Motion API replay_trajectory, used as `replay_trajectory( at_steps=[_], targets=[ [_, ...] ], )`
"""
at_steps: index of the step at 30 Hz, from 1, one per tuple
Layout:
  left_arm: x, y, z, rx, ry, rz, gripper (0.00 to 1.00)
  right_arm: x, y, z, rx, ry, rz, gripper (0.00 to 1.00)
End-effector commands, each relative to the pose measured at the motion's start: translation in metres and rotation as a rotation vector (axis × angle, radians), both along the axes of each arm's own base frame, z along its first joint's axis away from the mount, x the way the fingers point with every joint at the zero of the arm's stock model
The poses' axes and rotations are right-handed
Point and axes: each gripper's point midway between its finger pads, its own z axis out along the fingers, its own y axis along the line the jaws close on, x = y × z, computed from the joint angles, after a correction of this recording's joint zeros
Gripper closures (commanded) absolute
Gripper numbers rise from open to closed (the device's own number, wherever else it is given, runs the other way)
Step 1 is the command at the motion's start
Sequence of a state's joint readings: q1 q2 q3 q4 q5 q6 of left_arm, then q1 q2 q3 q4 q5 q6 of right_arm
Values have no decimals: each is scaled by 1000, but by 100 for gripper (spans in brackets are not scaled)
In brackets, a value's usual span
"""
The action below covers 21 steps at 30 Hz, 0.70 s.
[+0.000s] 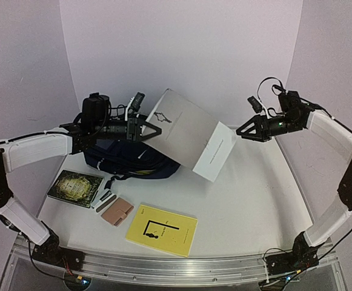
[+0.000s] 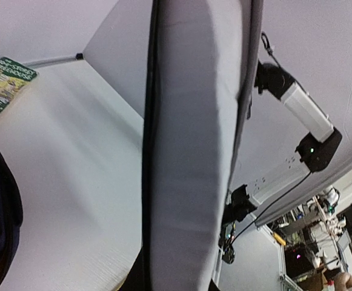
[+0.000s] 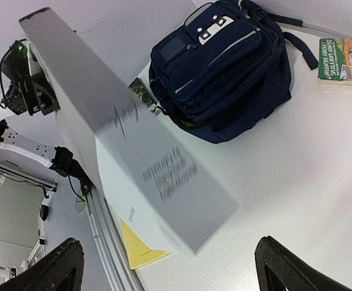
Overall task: Pack the student bag
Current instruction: Pick up the book from the center of the board.
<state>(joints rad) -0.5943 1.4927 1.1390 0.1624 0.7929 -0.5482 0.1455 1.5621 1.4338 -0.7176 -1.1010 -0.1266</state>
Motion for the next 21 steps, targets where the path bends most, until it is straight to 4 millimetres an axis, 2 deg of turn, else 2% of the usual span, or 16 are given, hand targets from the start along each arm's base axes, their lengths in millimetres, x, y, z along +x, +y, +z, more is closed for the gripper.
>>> replay_trajectory(
  at_steps=[1,5,9,13,16,17,21],
  targets=[
    [6,21,69,-229,-58,44,95,8,8,34,161,-52,-39,2],
    [4,19,77,-285,-45,19,95,9,20,37,242,-58,-42,2],
    [1,18,85,-341,-42,-13,95,1,41,37,245,-67,11,2],
    [-1,17,85,-377,-23,-47,95,-7,60,49,290,-79,59,2],
    [-3,17,84,-401,-9,-68,94,-11,67,64,348,-96,84,3],
    [-3,17,83,-404,-2,-72,94,-12,68,68,363,-108,91,5],
    [-2,14,76,-421,39,-96,94,-18,72,80,401,-114,106,24]
  ],
)
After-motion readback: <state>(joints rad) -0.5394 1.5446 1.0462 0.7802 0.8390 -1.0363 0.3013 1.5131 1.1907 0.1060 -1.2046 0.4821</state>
